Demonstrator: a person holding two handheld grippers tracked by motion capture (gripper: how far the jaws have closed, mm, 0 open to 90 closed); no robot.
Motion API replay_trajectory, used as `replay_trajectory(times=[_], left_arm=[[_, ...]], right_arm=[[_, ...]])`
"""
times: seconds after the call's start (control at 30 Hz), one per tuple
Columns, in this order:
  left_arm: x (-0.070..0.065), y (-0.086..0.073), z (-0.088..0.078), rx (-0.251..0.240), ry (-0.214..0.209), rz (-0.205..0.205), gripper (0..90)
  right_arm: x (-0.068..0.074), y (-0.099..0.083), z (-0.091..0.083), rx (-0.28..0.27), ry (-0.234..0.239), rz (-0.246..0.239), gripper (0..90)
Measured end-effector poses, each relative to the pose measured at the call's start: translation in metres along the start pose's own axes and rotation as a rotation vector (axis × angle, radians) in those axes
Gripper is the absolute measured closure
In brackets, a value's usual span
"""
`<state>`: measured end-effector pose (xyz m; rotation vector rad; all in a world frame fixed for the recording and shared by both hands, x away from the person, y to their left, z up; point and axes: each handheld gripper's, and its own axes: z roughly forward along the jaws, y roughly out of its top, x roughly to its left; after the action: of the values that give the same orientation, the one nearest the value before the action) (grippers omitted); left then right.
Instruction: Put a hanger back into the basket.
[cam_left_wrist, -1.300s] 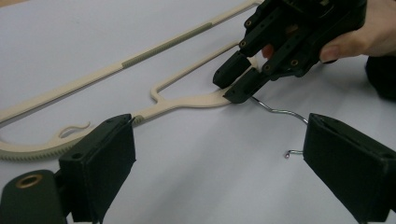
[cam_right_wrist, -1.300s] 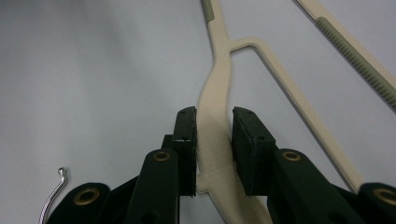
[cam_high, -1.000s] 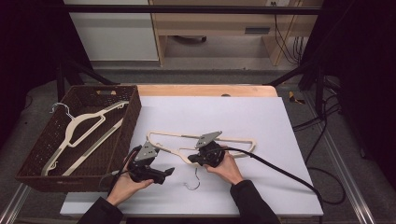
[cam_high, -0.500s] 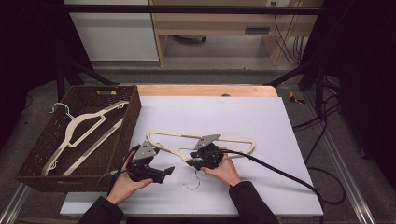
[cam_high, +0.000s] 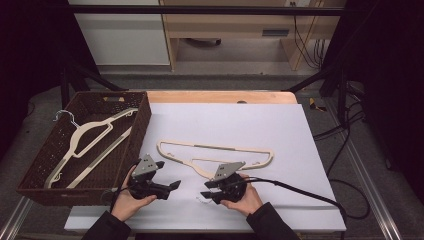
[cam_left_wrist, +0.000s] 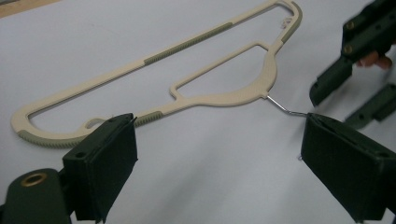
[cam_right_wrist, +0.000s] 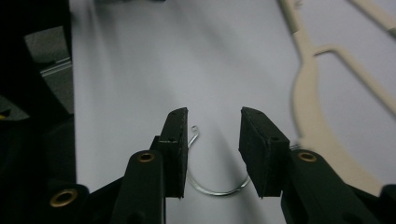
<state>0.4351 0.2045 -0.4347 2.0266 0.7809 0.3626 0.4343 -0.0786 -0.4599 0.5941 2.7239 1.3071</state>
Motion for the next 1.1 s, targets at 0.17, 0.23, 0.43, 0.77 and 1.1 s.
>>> replay_trajectory(times=[0.17, 0.23, 0.43, 0.77, 1.1], left_arm=[[-0.004, 0.0, 0.002, -0.001, -0.009, 0.004, 10.7], [-0.004, 0.0, 0.002, 0.002, -0.009, 0.008, 10.6], [-0.003, 0.0, 0.002, 0.002, -0.007, 0.004, 10.7], [-0.003, -0.001, 0.004, 0.007, -0.017, 0.007, 10.5], [-0.001, -0.002, 0.007, 0.016, -0.01, 0.027, 10.6]], right_arm=[[0.009, -0.01, 0.01, 0.054, 0.015, -0.013, 69.7], [0.01, -0.012, 0.013, 0.065, 0.021, -0.024, 72.4], [0.013, -0.015, 0.016, 0.079, -0.006, -0.086, 80.3], [0.003, -0.013, 0.018, 0.082, 0.093, -0.168, 89.0], [-0.002, 0.0, -0.001, 0.025, 0.132, -0.148, 89.1]])
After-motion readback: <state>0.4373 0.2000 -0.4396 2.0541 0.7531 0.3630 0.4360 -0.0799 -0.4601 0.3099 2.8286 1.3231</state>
